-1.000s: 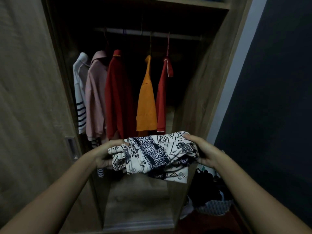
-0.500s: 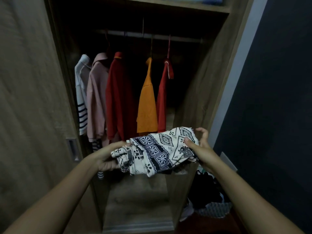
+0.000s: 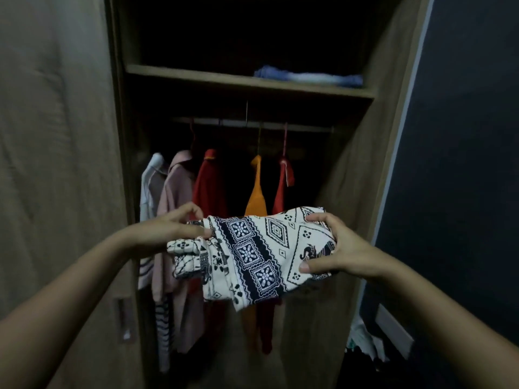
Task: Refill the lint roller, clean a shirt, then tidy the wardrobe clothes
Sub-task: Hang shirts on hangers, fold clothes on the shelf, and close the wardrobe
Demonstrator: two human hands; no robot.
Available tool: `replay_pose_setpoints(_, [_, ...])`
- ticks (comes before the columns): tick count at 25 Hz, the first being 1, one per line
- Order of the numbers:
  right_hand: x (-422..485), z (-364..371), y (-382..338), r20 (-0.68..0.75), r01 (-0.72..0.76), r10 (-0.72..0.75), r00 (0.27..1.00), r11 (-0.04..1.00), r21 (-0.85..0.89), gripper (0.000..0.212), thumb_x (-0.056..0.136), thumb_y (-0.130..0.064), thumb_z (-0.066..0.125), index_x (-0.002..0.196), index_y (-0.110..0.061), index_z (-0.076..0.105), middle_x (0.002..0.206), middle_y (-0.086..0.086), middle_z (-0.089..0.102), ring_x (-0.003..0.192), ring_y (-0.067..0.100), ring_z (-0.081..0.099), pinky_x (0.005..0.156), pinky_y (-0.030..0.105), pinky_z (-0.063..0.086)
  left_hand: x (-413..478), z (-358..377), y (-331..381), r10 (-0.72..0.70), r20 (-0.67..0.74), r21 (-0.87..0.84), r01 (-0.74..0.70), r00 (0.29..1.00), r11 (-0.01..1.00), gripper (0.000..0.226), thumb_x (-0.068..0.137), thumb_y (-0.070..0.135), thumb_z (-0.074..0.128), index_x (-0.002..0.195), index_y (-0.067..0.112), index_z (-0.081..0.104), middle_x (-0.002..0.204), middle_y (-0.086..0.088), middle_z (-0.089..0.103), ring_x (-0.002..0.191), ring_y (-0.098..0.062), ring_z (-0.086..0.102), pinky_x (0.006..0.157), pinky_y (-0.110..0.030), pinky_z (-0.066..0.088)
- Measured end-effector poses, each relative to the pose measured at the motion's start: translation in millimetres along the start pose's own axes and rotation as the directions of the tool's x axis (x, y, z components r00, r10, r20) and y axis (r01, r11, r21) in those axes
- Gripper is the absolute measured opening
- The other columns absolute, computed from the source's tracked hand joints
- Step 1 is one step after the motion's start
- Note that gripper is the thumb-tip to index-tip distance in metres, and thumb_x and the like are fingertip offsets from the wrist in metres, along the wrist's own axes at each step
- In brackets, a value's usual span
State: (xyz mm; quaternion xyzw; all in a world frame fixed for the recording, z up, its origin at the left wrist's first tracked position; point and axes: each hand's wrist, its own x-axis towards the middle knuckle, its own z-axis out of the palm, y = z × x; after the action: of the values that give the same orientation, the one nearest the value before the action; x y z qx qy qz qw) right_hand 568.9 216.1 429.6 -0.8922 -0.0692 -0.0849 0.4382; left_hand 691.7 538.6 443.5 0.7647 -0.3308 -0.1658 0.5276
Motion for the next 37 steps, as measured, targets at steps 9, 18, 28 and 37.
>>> replay_pose_setpoints(9, [81, -139, -135, -0.466, 0.214, -0.299, 0.833, 0.950, -0.227, 0.092, 0.055, -0.031, 0.088, 0.134, -0.031, 0.040, 0.131, -0.002, 0.031, 0.121, 0.017, 0.043, 0.104, 0.040, 0.043, 84, -86, 199, 0.308, -0.104, 0.272, -0.271, 0.946, 0.923, 0.083, 0.032, 0.058, 0.090, 0.096, 0.016, 0.059, 0.097, -0.014, 0.071, 0.085, -0.029, 0.065, 0.086, -0.052, 0.046])
replay_pose_setpoints(18, [201, -244, -149, -0.626, 0.176, -0.448, 0.638, 0.877, -0.448, 0.093, 0.063, -0.027, 0.083, 0.141, -0.020, 0.033, 0.140, 0.010, 0.036, 0.127, 0.025, 0.042, 0.104, 0.030, 0.036, 220, -111, 287, 0.351, -0.236, 0.440, -0.223, 0.906, 0.870, 0.038, 0.081, 0.037, 0.068, 0.107, 0.012, 0.055, 0.101, -0.006, 0.062, 0.083, -0.017, 0.061, 0.056, -0.024, 0.053])
replay_pose_setpoints(28, [297, -304, -172, -0.537, -0.192, -0.232, 0.811, 0.761, -0.619, 0.047, 0.079, -0.031, 0.065, 0.118, -0.008, 0.052, 0.129, 0.021, 0.049, 0.114, 0.034, 0.053, 0.085, 0.031, 0.046, 320, -122, 312, 0.171, -0.231, 0.431, -0.056, 0.958, 0.900, 0.028, 0.098, 0.019, 0.037, 0.086, 0.015, 0.063, 0.072, 0.000, 0.069, 0.062, -0.011, 0.064, 0.056, -0.024, 0.053])
replay_pose_setpoints(37, [324, -300, -122, -0.196, 0.053, -0.444, 0.874, 0.488, -0.871, 0.044, 0.091, -0.020, 0.048, 0.134, -0.028, 0.046, 0.133, 0.009, 0.055, 0.119, 0.027, 0.052, 0.097, 0.031, 0.043, 327, -125, 326, 0.667, -0.050, 0.955, -0.160, 0.743, 0.250, 0.022, 0.091, 0.016, 0.056, 0.109, 0.028, 0.061, 0.108, 0.008, 0.058, 0.091, -0.010, 0.055, 0.071, -0.020, 0.043])
